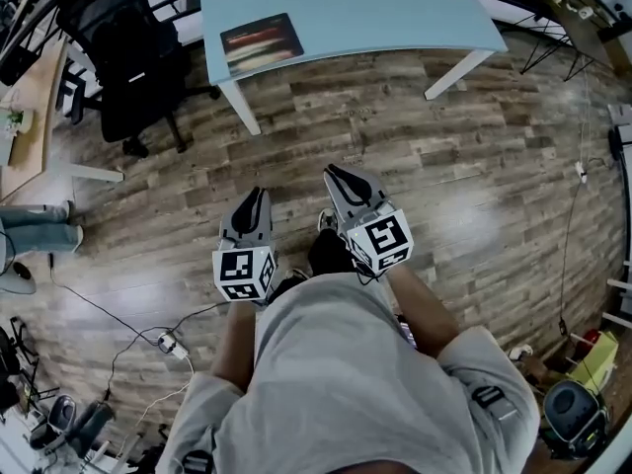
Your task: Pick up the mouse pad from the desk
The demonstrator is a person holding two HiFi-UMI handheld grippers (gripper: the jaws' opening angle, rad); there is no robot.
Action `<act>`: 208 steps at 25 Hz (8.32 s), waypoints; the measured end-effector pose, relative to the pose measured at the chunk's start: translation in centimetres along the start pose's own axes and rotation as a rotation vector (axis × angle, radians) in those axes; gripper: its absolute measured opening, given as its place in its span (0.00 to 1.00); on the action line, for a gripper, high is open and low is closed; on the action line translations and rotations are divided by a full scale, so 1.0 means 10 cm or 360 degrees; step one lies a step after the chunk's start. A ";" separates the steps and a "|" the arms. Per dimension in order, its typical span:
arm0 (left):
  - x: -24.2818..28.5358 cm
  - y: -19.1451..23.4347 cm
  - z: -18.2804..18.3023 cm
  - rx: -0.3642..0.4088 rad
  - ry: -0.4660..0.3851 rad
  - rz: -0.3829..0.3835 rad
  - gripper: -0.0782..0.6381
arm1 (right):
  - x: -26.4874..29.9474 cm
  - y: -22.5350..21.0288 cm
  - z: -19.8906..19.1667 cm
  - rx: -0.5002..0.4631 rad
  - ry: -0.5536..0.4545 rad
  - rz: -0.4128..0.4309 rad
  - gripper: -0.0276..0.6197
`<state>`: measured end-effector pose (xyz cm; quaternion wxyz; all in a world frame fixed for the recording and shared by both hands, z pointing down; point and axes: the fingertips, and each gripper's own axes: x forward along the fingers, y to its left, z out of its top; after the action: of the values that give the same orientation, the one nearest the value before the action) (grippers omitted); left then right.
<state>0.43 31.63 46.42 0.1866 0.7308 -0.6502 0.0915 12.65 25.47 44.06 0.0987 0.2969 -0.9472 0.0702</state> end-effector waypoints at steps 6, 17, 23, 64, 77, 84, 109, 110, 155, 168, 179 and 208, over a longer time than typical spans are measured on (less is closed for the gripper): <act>0.48 0.02 0.16 0.0010 0.0034 0.0050 0.18 | 0.26 -0.50 0.00 0.0034 0.0017 0.0024 0.09; 0.94 0.15 0.23 -0.0018 0.0091 0.0160 0.18 | 0.65 -0.99 -0.03 0.0037 0.0079 0.0096 0.09; 1.15 0.39 0.21 -0.0013 0.0138 0.0187 0.18 | 0.93 -1.06 -0.11 0.0032 0.0126 0.0105 0.09; 3.17 1.82 0.16 0.0442 0.0531 0.0165 0.18 | 3.06 -2.00 -0.65 -0.0195 0.0481 0.0197 0.09; 3.45 2.20 -0.40 0.1034 0.0786 0.0275 0.18 | 3.29 -2.18 -1.28 -0.0664 0.0630 0.0230 0.10; 3.58 2.28 -0.50 0.1377 0.0856 0.0274 0.19 | 3.40 -2.18 -1.37 -0.0740 0.0654 0.0254 0.11; 3.81 2.41 -0.58 0.1572 0.0958 0.0208 0.22 | 3.39 -2.08 -1.44 -0.0712 0.0672 0.0295 0.11; 3.81 2.41 -0.57 0.1544 0.0956 0.0199 0.22 | 3.40 -2.08 -1.43 -0.0713 0.0671 0.0297 0.11; 3.79 2.40 -0.14 0.0889 0.0984 0.0214 0.14 | 3.97 -2.21 -1.44 -0.1276 0.0828 0.0463 0.08; 3.91 2.52 0.18 0.0814 0.0990 0.0205 0.14 | 4.20 -2.33 -1.02 -0.1051 0.0891 0.0488 0.07; 4.17 2.69 0.69 0.0841 0.0877 0.0153 0.14 | 4.53 -2.55 -0.51 -0.1079 0.0887 0.0394 0.07; 5.06 2.95 1.85 0.0826 0.0515 -0.0179 0.14 | 5.12 -2.83 0.31 -0.0862 0.0822 0.0144 0.07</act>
<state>-23.65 -24.49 53.09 0.0996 0.7648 -0.5257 0.3590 -12.71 -26.24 54.88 0.4060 0.1903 -0.8875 -0.1061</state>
